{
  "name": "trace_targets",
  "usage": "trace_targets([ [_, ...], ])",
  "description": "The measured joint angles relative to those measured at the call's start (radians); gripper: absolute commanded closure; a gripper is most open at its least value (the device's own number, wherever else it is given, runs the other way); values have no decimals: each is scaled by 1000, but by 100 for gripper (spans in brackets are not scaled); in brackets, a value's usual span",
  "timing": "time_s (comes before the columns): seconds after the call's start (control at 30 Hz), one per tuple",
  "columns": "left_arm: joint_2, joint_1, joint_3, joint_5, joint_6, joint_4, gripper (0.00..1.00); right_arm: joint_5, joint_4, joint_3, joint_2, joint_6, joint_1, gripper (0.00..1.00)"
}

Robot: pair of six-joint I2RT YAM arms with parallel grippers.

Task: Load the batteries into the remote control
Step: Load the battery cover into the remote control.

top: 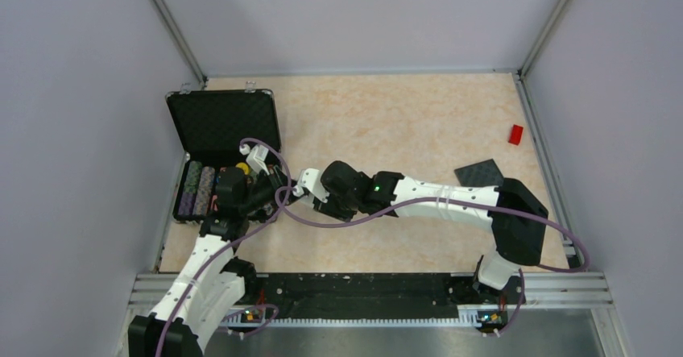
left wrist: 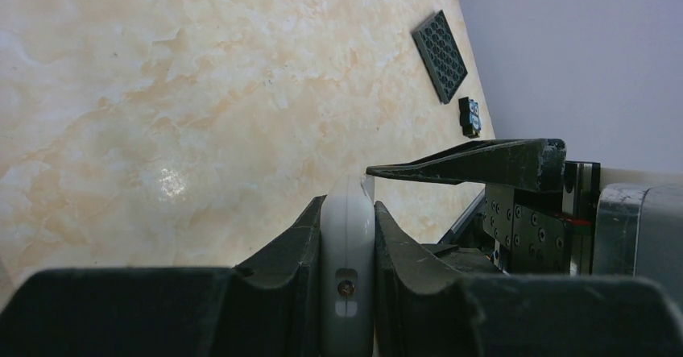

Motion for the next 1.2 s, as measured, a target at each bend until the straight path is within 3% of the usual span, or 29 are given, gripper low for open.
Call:
trace_targets([
  [1.2, 31, 2, 10, 13, -8, 29, 100, -2, 14, 21, 6, -14, 0, 64],
])
